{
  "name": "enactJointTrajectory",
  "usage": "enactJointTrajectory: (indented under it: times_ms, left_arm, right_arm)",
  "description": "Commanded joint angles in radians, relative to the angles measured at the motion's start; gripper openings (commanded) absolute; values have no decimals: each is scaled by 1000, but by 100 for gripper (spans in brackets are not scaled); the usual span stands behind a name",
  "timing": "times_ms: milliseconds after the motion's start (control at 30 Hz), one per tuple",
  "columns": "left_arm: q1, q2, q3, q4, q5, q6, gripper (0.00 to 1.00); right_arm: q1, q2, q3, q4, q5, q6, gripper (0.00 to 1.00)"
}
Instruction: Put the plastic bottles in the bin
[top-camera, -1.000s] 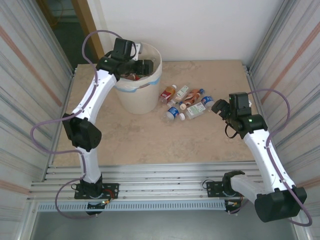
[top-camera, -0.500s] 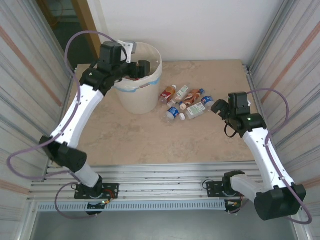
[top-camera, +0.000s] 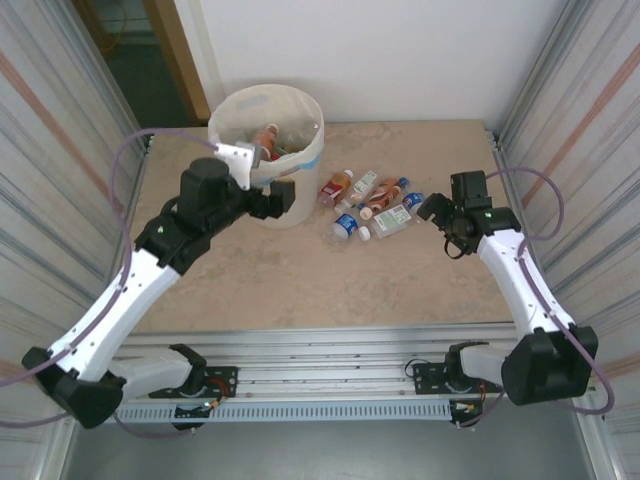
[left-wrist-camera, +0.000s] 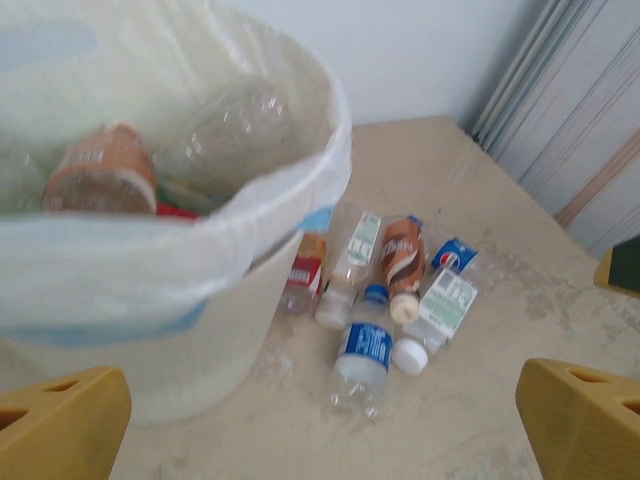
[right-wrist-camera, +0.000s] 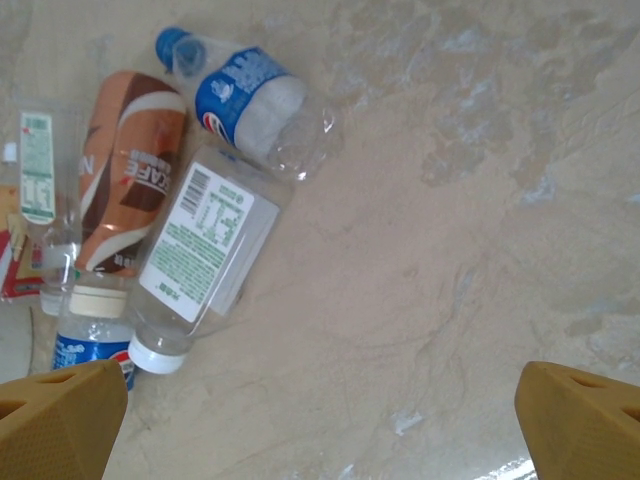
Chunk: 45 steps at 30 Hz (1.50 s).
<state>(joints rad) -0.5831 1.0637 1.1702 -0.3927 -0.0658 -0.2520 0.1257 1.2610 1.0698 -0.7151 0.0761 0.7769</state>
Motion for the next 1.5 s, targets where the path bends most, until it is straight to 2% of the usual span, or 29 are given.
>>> enactJointTrajectory:
  times_ms: [0,267,333,600,833,1467]
  left_arm:
    - [0,-77,-111,59,-63,-91,99]
    - [0,-239,-367,80,-172,-228,99]
    - [0,-266,-402,73,-195,-243,99]
    - [12,-345,-441,29,-238,-255,99]
    - [23,-346,-445,31,-228,-263,99]
    - [35,-333,-448,43,-205,-291,99]
  right_arm:
    - [8,53,23,37,-30,4,98]
    - [40,225,86,85,-13,-17,98]
    - [31,284,138,82,-12,-71,98]
    - [-85,557,437,-36,-215,-421,100]
    - [-92,722,601,-131,-134,-604,98]
    - [-92,894,658,-125,-96,-619,86]
